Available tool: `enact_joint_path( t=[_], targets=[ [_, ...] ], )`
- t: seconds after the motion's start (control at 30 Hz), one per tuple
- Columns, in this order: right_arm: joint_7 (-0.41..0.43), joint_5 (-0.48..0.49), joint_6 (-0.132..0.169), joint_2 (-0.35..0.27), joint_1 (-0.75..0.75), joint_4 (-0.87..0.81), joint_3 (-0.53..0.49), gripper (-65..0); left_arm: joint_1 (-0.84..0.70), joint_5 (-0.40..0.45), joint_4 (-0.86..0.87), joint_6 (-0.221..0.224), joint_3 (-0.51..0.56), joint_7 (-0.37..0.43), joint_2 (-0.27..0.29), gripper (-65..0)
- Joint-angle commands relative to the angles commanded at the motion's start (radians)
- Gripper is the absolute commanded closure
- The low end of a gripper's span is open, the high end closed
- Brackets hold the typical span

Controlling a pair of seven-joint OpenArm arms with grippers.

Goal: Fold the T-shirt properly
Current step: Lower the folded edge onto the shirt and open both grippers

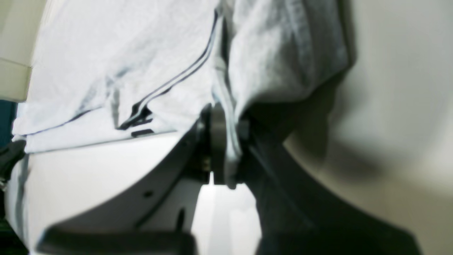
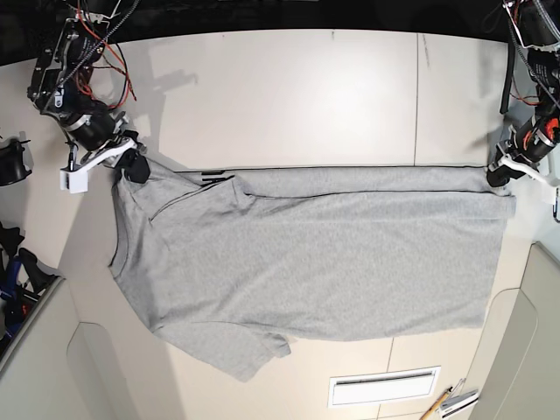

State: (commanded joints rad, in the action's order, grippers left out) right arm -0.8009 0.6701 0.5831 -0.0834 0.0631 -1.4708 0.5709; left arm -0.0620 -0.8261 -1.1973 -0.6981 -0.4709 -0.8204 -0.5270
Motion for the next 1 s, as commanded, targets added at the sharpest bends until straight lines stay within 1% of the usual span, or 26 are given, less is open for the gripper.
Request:
enact_joint_path(
  t=[0.07, 0.13, 0.23, 0.33, 0.53, 0.63, 0.73, 0.83, 0.9, 1.0],
  targets=[
    [-0.043, 0.045, 0.002, -0.012, 0.002, 0.0, 0.031, 0.0, -0.005, 0.0, -0.028, 0.0, -0.001, -0.009, -0.006, 0.0],
    [-0.07, 0.09, 0.002, -0.03, 0.017, 0.0, 0.044, 0.0, -0.011, -0.004, -0.059, 0.0, -0.004, -0.04, -0.005, 0.0],
    [-0.075, 0.117, 0.008, -0.048, 0.063, -0.003, 0.044, 0.0, -0.047, -0.046, -0.116, 0.0, -0.008, -0.075, -0.005, 0.0],
    [-0.076, 0.143, 0.009, -0.055, 0.119, -0.015, 0.045, 0.0, -0.092, -0.053, -0.151, 0.0, -0.008, -0.09, -0.005, 0.0],
    [-0.092, 0.146, 0.009, -0.055, 0.242, -0.144, 0.045, 0.0, -0.215, -0.06, -0.236, 0.0, -0.013, -0.09, -0.005, 0.0],
    [-0.099, 0.15, 0.009, -0.072, 0.299, -0.201, 0.045, 0.0, -0.278, -0.075, -0.292, 0.0, -0.042, -0.105, -0.005, 0.0],
    [-0.105, 0.15, 0.009, -0.106, 0.34, -0.216, 0.045, 0.0, -0.337, -0.076, -0.343, 0.0, -0.078, -0.127, -0.005, 0.0],
    [-0.125, 0.164, 0.009, -0.134, 0.366, -0.216, 0.047, 0.0, -0.407, -0.079, -0.396, 0.0, -0.098, -0.131, -0.005, 0.0],
    [-0.135, 0.17, 0.009, -0.141, 0.385, -0.216, 0.051, 0.0, -0.455, -0.097, -0.429, 0.0, -0.106, -0.138, -0.005, 0.0],
    [-0.139, 0.175, 0.009, -0.156, 0.415, -0.216, 0.054, 0.0, -0.511, -0.125, -0.467, 0.0, -0.106, -0.169, -0.005, 0.0]
  ],
)
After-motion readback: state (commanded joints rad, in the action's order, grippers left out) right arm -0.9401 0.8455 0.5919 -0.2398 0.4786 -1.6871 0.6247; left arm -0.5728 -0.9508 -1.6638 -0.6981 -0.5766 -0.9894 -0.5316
